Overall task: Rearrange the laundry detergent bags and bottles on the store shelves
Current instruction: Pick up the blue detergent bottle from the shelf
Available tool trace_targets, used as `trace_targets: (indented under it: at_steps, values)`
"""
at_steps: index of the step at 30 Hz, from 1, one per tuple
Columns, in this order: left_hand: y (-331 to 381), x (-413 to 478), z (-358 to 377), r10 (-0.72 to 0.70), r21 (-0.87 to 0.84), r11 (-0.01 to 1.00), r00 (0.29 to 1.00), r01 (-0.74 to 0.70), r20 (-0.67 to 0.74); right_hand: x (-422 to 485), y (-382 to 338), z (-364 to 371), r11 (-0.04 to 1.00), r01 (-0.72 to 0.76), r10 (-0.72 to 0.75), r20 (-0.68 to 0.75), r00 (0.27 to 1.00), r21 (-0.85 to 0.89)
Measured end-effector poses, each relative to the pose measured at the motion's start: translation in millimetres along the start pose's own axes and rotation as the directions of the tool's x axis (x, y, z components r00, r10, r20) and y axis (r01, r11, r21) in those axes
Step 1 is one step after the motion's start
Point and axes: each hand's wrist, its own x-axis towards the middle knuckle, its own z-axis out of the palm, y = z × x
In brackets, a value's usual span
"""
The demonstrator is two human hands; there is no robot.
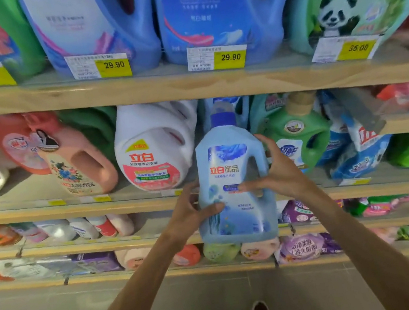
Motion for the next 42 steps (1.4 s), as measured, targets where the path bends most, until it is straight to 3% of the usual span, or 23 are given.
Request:
trace_targets:
  at_steps: [5, 22, 32, 36, 42]
  values:
    - [8.0, 38.8, 2.3, 0.035, 0.047, 0.998, 0.999, -0.034, -0.029, 42.4, 5.7, -10.1, 0.998, 0.052, -0.051, 0.013, 0.999, -0.047]
    - [28.2, 140.1, -6.2, 0.255, 0.207, 0.943, 0.966, -0.259, 0.047, 101.3, 13.4, -18.5, 0.978, 0.167, -0.187, -0.162, 0.969, -0.128]
    - [10.6, 149.6, -3.5, 0.293, 0.528, 0.812, 0.956, -0.248, -0.001, 90.9, 40.7, 2.6, 0.945, 0.199, -0.262, -0.242, 0.934, -0.258]
    - [2.9, 151.1, 1.6, 0.290, 0.561, 0.798, 0.956, -0.220, -0.038, 86.5, 50.4, 12.5, 0.921, 0.225, -0.317, -0.277, 0.907, -0.318]
    - [-12.2, 148.5, 6.1, 0.257, 0.577, 0.798, 0.964, -0.173, -0.067, 79.8, 68.5, 26.7, 0.932, 0.178, -0.278, -0.307, 0.910, -0.315]
